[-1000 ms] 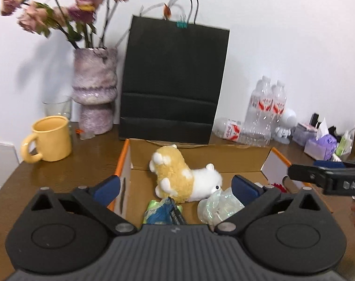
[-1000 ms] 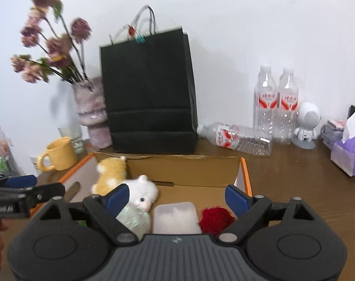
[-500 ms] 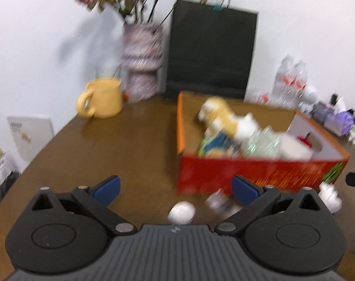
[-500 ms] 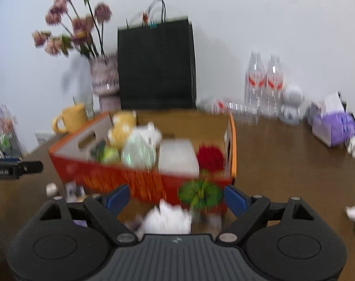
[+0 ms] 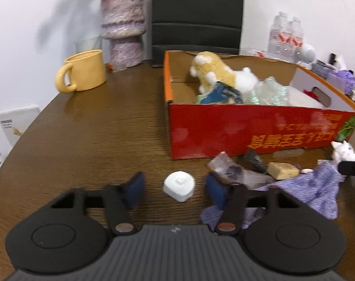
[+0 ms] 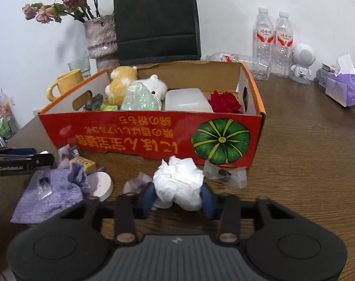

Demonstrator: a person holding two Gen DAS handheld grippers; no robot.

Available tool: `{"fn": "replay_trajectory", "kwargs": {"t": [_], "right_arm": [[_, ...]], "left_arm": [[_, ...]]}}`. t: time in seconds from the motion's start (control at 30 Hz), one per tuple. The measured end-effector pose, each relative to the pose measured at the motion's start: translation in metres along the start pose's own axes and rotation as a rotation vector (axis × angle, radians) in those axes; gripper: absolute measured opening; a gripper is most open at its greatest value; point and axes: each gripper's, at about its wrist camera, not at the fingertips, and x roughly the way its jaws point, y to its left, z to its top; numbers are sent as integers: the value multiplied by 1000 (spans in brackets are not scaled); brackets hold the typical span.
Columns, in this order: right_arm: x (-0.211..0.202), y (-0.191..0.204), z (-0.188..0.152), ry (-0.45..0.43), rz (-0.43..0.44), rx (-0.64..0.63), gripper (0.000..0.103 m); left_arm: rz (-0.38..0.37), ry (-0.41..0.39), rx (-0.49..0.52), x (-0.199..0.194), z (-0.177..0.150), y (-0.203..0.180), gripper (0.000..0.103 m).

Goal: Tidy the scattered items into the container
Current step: 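Grasp the crumpled tissue with the right gripper while the left grasps a white cap, then drop the crumpled tissue and white cap into the box, opening both grippers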

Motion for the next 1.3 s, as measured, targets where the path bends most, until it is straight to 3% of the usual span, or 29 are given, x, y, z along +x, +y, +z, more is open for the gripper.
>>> {"fn": "replay_trajectory", "kwargs": {"t": [0.07,0.23,0.4,0.6,0.73,0.93,1.3], "right_arm": [[-3,-1,0,-6,7,10,31],[-17,-1,-1,-41,11,24,30],[-43,-1,0,-93,15,21,30],[-75,-3,25,-194,23,7,30],[-80,-4,56,-253,5,-11,30],[-51,-2,104,-264,-7,-22,30],[63,-11,152,-109,-17,8,30]], "left_arm": [[-13,0,3,-3,0,-1,29],[-29,-20,-23,-15,-6,2,29],[-48,-111,-32,-53,-2,2,29],[-99,-250,-5,-95,33,-8,29],[-129,-313,10,-100,67,-21,29],[-178,-296,-18,-58,108,-41,29],[-202,-165,-34,54,131,-55,29]]}}
